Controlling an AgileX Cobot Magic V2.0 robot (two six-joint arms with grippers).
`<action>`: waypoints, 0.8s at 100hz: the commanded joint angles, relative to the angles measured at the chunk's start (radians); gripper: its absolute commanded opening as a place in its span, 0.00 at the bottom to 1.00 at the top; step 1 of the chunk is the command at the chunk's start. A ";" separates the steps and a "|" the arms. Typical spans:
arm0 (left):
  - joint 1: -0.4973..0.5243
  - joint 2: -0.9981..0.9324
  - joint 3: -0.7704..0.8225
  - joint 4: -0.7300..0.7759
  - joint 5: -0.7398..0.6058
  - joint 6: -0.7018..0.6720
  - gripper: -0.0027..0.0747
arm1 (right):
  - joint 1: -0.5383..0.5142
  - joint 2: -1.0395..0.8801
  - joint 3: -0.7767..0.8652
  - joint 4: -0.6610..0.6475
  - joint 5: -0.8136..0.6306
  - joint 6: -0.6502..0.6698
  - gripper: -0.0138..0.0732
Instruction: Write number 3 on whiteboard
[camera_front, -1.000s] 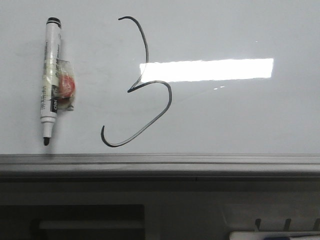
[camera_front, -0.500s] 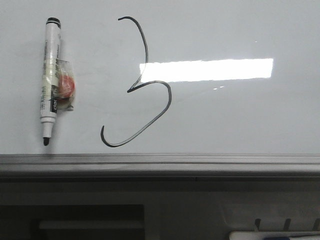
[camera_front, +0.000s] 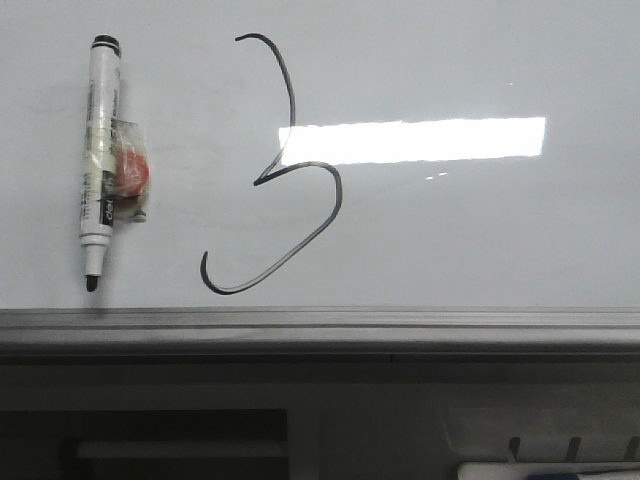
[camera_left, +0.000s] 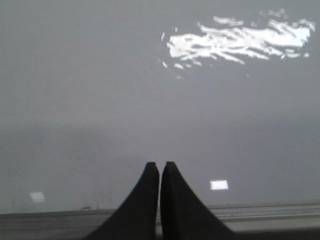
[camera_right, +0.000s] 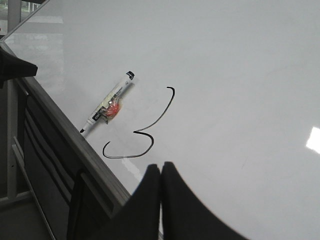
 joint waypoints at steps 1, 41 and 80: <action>0.003 -0.025 0.011 -0.025 -0.025 -0.010 0.01 | -0.005 0.012 -0.022 -0.023 -0.072 0.002 0.11; 0.003 -0.023 0.011 -0.025 0.046 -0.010 0.01 | -0.005 0.012 -0.022 -0.023 -0.072 0.002 0.11; 0.003 -0.023 0.011 -0.025 0.044 -0.010 0.01 | -0.005 0.012 -0.022 -0.023 -0.072 0.002 0.11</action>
